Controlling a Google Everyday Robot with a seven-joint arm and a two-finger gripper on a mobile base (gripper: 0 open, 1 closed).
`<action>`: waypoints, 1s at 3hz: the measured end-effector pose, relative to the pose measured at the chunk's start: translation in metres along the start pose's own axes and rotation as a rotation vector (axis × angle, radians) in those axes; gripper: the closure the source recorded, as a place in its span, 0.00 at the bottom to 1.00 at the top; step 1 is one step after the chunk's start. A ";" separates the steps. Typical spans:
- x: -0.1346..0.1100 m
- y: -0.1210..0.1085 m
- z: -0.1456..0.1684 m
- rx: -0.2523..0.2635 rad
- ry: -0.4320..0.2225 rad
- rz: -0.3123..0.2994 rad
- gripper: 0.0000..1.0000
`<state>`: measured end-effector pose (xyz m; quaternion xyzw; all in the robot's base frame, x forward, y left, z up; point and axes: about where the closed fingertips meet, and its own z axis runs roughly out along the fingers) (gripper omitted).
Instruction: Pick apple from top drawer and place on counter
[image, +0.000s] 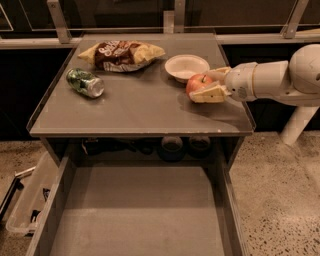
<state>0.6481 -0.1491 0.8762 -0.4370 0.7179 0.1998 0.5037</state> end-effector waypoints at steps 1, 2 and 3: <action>0.000 0.000 0.000 0.000 0.000 0.000 0.34; 0.000 0.000 0.000 0.000 0.000 0.000 0.11; 0.000 0.000 0.000 0.000 0.000 0.000 0.00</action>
Offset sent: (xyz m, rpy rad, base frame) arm 0.0000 0.0000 0.0000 0.0000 0.0000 0.0000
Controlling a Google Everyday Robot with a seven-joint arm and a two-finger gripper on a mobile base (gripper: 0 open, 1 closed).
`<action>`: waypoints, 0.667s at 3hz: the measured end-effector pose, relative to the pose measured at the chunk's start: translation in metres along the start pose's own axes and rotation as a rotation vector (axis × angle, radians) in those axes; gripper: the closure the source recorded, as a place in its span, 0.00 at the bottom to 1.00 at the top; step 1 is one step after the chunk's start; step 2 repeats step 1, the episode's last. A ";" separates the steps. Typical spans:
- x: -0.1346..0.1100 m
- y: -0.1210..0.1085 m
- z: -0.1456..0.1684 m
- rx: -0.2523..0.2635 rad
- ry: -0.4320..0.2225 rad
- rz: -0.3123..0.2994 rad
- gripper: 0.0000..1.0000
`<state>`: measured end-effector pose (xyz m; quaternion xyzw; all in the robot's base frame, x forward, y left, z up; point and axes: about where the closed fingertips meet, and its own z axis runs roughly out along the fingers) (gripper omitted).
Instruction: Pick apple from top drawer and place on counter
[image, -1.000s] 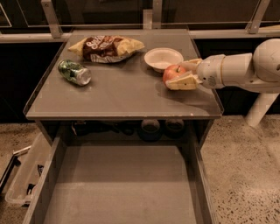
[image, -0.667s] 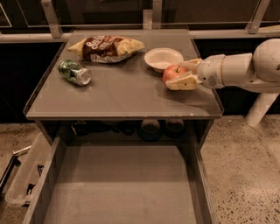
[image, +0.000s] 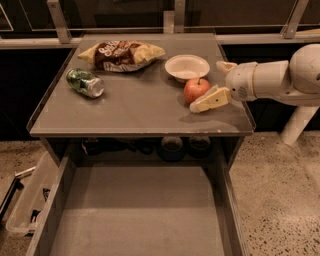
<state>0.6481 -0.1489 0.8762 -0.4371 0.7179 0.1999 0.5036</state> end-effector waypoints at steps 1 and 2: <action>0.000 0.000 0.000 0.000 0.000 0.000 0.00; 0.000 0.000 0.000 0.000 0.000 0.000 0.00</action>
Offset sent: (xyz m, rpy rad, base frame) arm 0.0000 0.0000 0.0000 0.0000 0.0000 0.0000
